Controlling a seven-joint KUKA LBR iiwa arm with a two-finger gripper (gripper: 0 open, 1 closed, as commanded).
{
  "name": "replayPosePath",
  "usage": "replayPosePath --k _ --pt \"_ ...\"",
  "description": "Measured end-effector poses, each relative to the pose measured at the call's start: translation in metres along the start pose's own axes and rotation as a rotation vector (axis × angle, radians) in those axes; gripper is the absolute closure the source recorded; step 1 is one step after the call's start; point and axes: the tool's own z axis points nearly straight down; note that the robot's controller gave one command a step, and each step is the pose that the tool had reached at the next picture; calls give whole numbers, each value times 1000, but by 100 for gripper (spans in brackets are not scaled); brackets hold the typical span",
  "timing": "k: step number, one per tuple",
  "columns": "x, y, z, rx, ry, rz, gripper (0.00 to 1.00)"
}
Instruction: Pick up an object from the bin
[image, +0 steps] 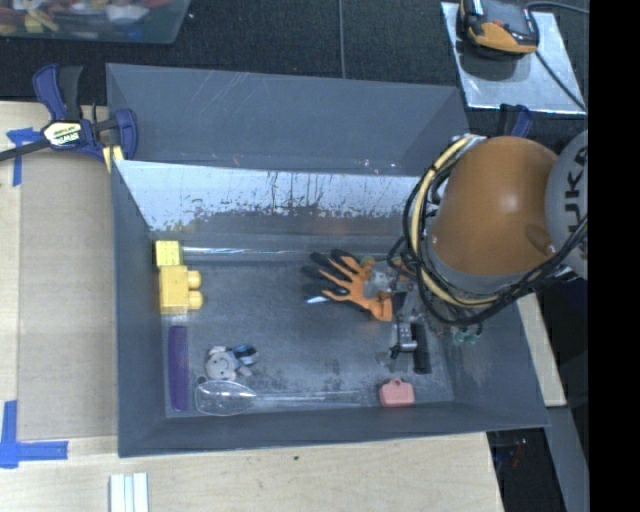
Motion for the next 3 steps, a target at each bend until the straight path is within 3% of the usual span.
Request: replayPosePath --k 1,2,3 --pt "-2 0 -4 0 -9 0 0" --pt "-85 -38 53 1 -18 14 0" --pt "-103 -54 47 0 -19 45 0"
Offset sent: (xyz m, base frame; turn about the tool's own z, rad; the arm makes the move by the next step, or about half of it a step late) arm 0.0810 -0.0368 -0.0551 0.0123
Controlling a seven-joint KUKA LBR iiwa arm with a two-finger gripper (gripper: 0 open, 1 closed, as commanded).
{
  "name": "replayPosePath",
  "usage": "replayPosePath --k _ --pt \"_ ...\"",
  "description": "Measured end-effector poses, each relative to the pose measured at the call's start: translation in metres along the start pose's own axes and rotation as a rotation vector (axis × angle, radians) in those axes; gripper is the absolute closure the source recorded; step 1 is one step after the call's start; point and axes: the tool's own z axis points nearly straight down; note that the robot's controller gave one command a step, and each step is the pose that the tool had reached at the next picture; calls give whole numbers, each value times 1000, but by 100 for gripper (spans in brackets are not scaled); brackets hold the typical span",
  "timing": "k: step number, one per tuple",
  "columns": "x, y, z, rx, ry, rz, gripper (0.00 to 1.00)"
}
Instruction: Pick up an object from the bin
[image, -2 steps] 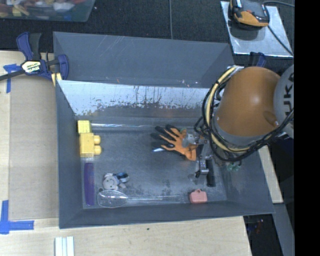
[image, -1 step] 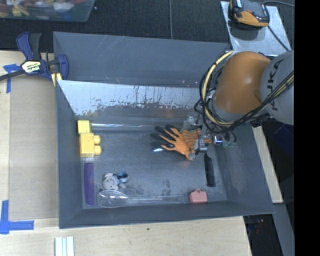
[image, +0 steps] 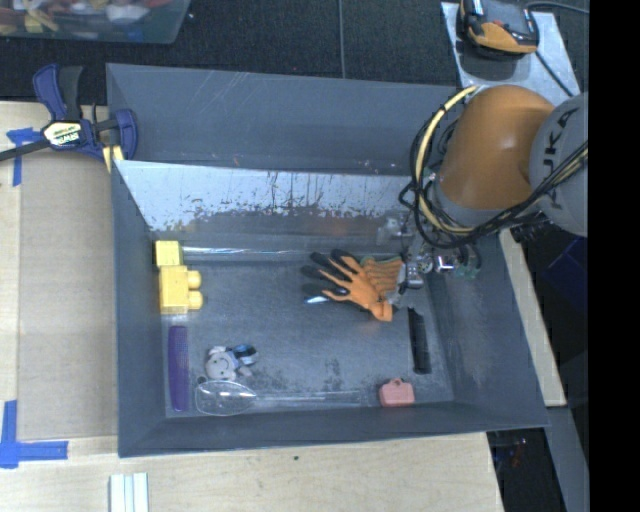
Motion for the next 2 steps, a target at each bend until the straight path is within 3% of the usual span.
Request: replayPosePath --k 1,2 --pt "8 10 48 1 11 165 0" --pt "4 26 77 0 -4 138 0"
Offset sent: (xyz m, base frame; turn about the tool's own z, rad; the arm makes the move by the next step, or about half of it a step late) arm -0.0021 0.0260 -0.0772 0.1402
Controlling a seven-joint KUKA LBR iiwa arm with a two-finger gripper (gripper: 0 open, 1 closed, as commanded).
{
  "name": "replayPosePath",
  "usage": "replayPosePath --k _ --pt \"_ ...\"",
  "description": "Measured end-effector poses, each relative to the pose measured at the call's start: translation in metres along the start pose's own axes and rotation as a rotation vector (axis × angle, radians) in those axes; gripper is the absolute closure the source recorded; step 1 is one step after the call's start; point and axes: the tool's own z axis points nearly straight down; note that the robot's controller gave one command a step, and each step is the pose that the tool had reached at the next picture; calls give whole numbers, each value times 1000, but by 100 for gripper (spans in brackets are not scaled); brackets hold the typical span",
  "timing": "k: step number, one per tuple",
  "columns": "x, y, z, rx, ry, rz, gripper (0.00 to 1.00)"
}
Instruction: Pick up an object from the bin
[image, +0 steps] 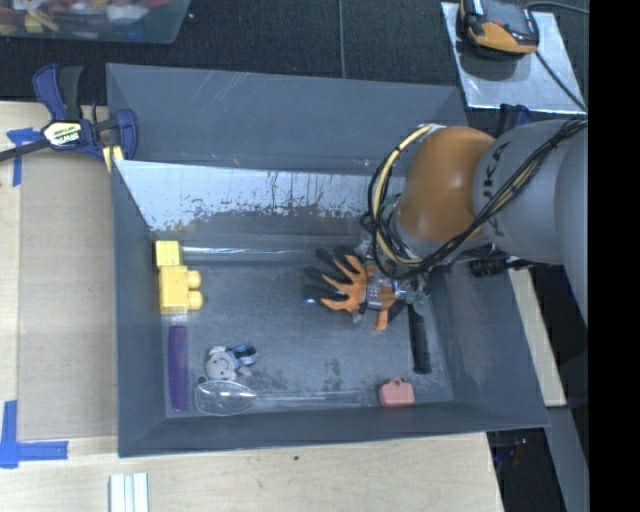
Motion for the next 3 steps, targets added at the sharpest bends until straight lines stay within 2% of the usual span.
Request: replayPosePath --k 1,2,3 --pt "7 -4 -2 1 1 189 100" --pt "7 -4 -2 2 1 189 100" --pt "10 -5 -24 3 10 189 100"
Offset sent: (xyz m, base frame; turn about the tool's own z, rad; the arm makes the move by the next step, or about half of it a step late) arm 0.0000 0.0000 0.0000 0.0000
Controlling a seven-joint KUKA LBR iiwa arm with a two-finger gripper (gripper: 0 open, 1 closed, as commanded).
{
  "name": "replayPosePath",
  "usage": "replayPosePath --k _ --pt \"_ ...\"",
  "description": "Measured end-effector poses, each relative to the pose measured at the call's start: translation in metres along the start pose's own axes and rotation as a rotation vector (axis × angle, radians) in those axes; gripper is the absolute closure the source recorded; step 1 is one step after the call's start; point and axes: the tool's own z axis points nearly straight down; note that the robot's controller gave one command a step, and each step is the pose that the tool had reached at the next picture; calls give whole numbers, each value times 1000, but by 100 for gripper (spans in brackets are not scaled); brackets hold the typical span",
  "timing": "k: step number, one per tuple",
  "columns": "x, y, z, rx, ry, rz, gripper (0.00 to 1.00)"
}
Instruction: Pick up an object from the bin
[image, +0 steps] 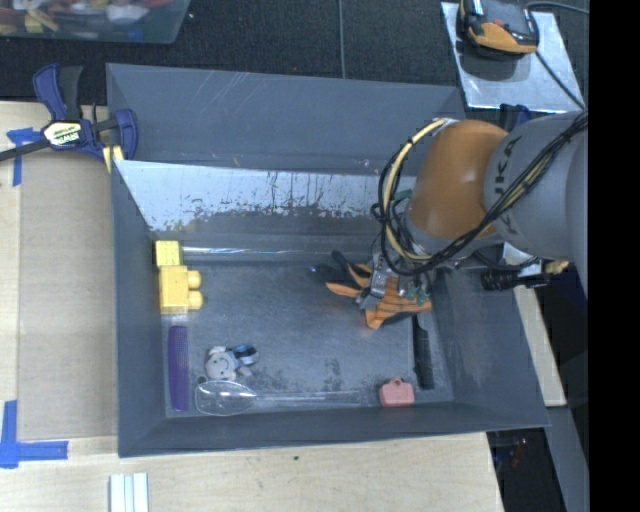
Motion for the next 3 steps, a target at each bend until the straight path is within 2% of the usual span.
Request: replayPosePath --k 1,2,3 --pt "-4 1 -31 -4 -13 -1 100" --pt "-5 1 -36 -5 -17 -2 100" --pt "-3 0 -48 -4 -12 -3 100"
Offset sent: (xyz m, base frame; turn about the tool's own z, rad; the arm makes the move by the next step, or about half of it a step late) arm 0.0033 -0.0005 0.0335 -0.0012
